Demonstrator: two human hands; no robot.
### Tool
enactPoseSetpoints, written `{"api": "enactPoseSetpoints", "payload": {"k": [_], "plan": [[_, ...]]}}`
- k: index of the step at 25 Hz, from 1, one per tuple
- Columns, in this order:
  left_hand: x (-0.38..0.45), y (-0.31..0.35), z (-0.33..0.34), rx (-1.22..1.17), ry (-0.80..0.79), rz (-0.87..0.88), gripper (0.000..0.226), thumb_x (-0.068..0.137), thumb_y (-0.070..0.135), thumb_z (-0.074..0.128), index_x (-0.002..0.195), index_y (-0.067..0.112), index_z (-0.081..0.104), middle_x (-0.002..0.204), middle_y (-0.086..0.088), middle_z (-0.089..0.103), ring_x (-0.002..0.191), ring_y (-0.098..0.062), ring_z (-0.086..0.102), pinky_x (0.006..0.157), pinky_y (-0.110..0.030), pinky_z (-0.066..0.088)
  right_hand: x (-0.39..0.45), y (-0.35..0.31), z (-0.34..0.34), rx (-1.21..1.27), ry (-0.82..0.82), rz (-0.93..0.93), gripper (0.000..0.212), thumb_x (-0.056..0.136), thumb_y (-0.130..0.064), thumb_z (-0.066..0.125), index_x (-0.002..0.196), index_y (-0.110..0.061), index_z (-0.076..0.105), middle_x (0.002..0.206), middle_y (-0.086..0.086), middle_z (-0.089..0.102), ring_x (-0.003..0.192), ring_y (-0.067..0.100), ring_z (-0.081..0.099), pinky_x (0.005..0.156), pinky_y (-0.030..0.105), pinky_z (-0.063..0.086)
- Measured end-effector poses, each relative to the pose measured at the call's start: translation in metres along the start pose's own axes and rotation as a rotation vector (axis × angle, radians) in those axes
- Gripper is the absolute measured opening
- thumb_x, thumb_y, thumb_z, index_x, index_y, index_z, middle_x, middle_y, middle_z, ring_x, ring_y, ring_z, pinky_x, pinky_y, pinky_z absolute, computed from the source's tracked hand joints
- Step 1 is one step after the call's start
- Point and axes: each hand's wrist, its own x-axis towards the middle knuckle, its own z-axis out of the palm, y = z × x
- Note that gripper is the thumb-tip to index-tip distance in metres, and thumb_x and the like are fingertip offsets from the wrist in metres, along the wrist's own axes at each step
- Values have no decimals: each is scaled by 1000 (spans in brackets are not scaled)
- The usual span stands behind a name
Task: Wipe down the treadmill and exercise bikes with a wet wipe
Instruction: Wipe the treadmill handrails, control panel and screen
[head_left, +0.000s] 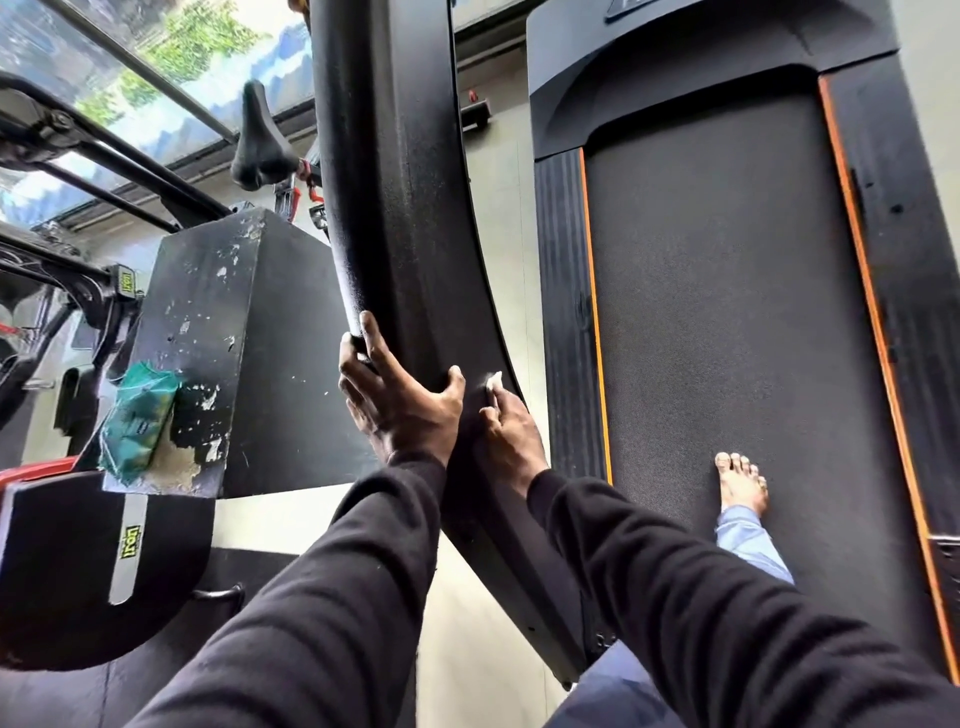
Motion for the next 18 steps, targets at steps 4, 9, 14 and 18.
{"api": "enactPoseSetpoints", "payload": {"k": [4,9,14,18], "plan": [[-2,0,1,5,9,6,108,66,38,82,153,13,23,145,-21,35,128,-33,34,108,-47,34,21,1,-7,-48,-57,50,35,100,-21,37,131,-8,48,130,19,54,123,35,49,96,29,35],[1,-3,2,11,21,22,108,65,38,82,152,12,24,143,-22,37,126,-33,35,108,-47,34,33,-3,-11,-67,-31,-1,32,103,-7,35,130,5,46,129,23,51,115,31,48,101,28,33],[2,-4,3,3,24,39,106,65,37,82,151,10,26,142,-24,38,127,-35,36,108,-47,34,47,-3,-16,-18,-47,19,32,100,-12,36,128,1,46,108,6,50,97,18,48,97,35,35],[1,-6,3,-1,13,43,102,71,39,81,152,9,26,144,-24,37,125,-33,35,107,-49,33,52,0,-13,-63,-103,20,37,100,-7,36,136,-1,41,123,8,52,109,18,50,107,35,33]]}}
